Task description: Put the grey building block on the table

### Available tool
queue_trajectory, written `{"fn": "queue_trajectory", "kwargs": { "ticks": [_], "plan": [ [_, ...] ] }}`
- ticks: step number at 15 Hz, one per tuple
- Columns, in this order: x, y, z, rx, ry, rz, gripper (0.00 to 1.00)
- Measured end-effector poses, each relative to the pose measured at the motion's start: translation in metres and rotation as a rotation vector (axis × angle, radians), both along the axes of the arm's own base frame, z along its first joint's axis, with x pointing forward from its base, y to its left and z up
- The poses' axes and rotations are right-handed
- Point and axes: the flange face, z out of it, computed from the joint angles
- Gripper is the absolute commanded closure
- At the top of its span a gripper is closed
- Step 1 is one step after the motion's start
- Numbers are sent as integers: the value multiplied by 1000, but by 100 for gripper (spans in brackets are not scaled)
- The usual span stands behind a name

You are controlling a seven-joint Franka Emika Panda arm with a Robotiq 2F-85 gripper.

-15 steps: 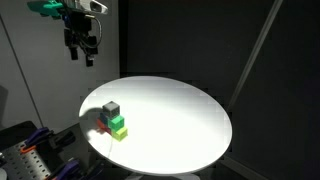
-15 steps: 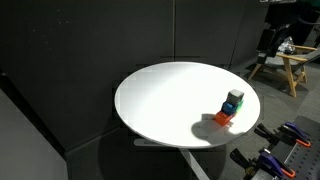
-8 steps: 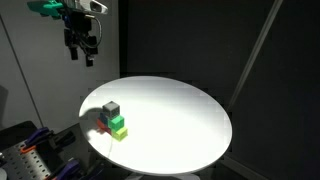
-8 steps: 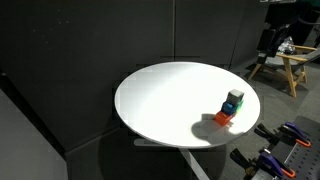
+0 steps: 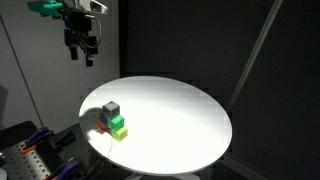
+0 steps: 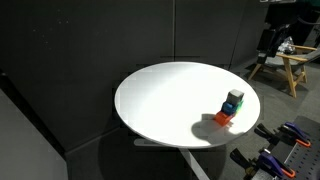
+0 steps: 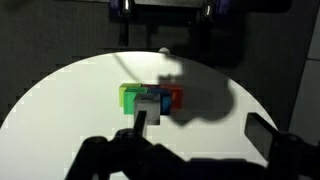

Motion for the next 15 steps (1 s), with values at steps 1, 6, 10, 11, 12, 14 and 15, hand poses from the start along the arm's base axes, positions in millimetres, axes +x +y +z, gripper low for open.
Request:
{"fn": "queue_trajectory", "kwargs": {
  "ticks": [1, 6, 10, 11, 12, 14, 15],
  "plan": [
    [0, 0, 0, 0, 0, 0, 0],
    [0, 0, 0, 0, 0, 0, 0],
    [0, 0, 0, 0, 0, 0, 0],
    [0, 0, -1, 0, 1, 0, 0],
    [0, 0, -1, 0, 3, 0, 0],
    [2, 0, -1, 0, -4, 1, 0],
    [3, 0, -1, 0, -13, 1, 0]
  ]
}}
